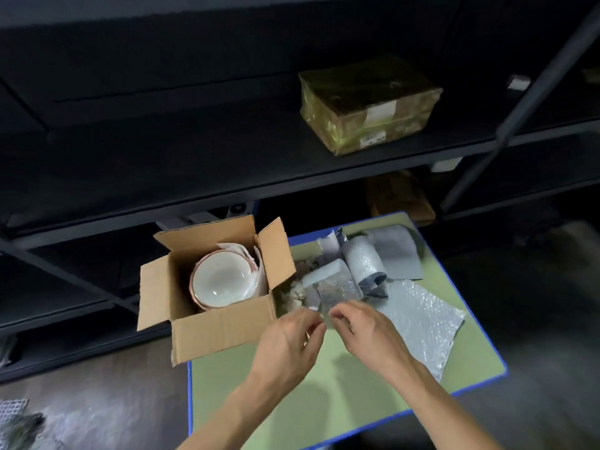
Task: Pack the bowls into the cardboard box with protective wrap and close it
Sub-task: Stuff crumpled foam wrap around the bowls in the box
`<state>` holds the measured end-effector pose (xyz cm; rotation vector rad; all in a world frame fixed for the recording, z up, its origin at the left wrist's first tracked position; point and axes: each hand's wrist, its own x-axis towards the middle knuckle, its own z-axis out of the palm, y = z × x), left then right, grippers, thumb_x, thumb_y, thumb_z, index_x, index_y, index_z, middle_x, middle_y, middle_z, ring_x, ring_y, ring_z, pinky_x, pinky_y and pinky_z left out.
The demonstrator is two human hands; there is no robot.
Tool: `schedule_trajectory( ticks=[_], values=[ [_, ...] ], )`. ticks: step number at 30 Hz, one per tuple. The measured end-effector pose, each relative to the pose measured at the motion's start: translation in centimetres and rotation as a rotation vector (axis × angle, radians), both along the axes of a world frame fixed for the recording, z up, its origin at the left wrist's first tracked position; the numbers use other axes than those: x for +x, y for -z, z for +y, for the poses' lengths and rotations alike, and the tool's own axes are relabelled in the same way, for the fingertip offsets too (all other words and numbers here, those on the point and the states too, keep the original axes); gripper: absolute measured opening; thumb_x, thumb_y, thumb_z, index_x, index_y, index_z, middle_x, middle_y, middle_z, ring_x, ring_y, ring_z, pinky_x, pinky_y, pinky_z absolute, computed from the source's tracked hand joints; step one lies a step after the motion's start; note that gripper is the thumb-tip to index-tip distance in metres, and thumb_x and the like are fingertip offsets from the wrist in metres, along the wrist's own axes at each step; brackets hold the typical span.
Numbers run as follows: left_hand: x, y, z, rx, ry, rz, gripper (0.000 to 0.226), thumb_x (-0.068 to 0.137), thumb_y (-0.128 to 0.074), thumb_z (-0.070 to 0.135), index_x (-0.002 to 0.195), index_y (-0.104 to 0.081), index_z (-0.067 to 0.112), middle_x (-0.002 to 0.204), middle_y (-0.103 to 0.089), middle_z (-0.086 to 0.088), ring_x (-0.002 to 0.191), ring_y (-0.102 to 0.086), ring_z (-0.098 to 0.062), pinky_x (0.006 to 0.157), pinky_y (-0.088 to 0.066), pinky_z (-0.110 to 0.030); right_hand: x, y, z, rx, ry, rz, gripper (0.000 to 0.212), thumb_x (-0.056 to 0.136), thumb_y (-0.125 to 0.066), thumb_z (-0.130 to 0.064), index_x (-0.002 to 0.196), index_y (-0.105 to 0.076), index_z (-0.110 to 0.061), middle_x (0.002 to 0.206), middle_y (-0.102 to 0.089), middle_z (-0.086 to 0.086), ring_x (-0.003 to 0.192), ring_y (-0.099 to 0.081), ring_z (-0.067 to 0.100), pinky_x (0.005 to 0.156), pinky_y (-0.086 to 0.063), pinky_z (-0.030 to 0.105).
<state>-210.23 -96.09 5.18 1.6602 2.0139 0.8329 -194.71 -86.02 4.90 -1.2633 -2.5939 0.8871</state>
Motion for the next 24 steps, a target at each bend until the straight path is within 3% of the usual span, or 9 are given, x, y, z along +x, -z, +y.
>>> schedule_trajectory(
  ticks=[8, 11, 15, 18, 21, 24],
  values=[
    [5.9, 3.1, 5.2, -0.217, 0.208, 0.077, 0.027, 0.098, -0.043, 0.037, 0.105, -0.067, 0.027, 0.104, -0.067, 0.006, 0.099, -0.062, -0.018, 0.084, -0.048, -0.034, 10.0, 3.4, 1.7, -0.097, 0.226, -0.223, 0.030, 0.101, -0.052, -0.035, 0.128, -0.060, -0.025, 0.127, -0.061, -0.008, 0.120, -0.054, 0.014, 0.096, -0.045, 0.029],
    [7.3, 4.3, 7.3, -0.300, 0.243, 0.143, 0.036, 0.099, -0.046, 0.042, 0.126, -0.062, 0.025, 0.122, -0.065, 0.003, 0.110, -0.061, -0.018, 0.092, -0.048, -0.031, 12.6, 3.8, 2.1, -0.137, 0.306, -0.279, 0.035, 0.101, -0.051, -0.035, 0.135, -0.055, -0.024, 0.132, -0.057, -0.004, 0.123, -0.052, 0.017, 0.096, -0.044, 0.030],
    [9.4, 5.5, 9.2, -0.397, 0.281, 0.170, 0.042, 0.101, -0.046, 0.042, 0.136, -0.054, 0.020, 0.132, -0.058, -0.005, 0.116, -0.059, -0.023, 0.096, -0.046, -0.033, 15.3, 4.3, 2.3, -0.203, 0.415, -0.330, 0.042, 0.101, -0.051, -0.034, 0.141, -0.049, -0.021, 0.137, -0.053, 0.002, 0.127, -0.051, 0.022, 0.102, -0.043, 0.034],
    [10.4, 6.6, 10.4, -0.466, 0.284, 0.190, 0.049, 0.103, -0.041, 0.040, 0.145, -0.043, 0.016, 0.137, -0.052, -0.011, 0.124, -0.052, -0.027, 0.102, -0.042, -0.036, 16.6, 4.6, 2.3, -0.243, 0.491, -0.326, 0.042, 0.101, -0.052, -0.031, 0.140, -0.048, -0.018, 0.134, -0.052, 0.006, 0.121, -0.055, 0.024, 0.099, -0.045, 0.035],
    [11.1, 7.6, 11.2, -0.542, 0.294, 0.197, 0.051, 0.102, -0.043, 0.037, 0.147, -0.037, 0.013, 0.134, -0.049, -0.013, 0.121, -0.051, -0.027, 0.103, -0.041, -0.035, 17.3, 5.2, 2.4, -0.277, 0.558, -0.319, 0.036, 0.100, -0.053, -0.030, 0.133, -0.049, -0.015, 0.126, -0.054, 0.006, 0.098, -0.055, 0.019, 0.088, -0.045, 0.033],
    [11.7, 7.9, 11.5, -0.546, 0.291, 0.161, 0.046, 0.101, -0.048, 0.031, 0.143, -0.039, 0.014, 0.131, -0.048, -0.011, 0.112, -0.057, -0.025, 0.098, -0.043, -0.032, 17.5, 5.9, 2.5, -0.323, 0.608, -0.288, 0.043, 0.099, -0.054, -0.030, 0.140, -0.045, -0.017, 0.129, -0.051, 0.004, 0.108, -0.057, 0.022, 0.089, -0.046, 0.033]
  ],
)
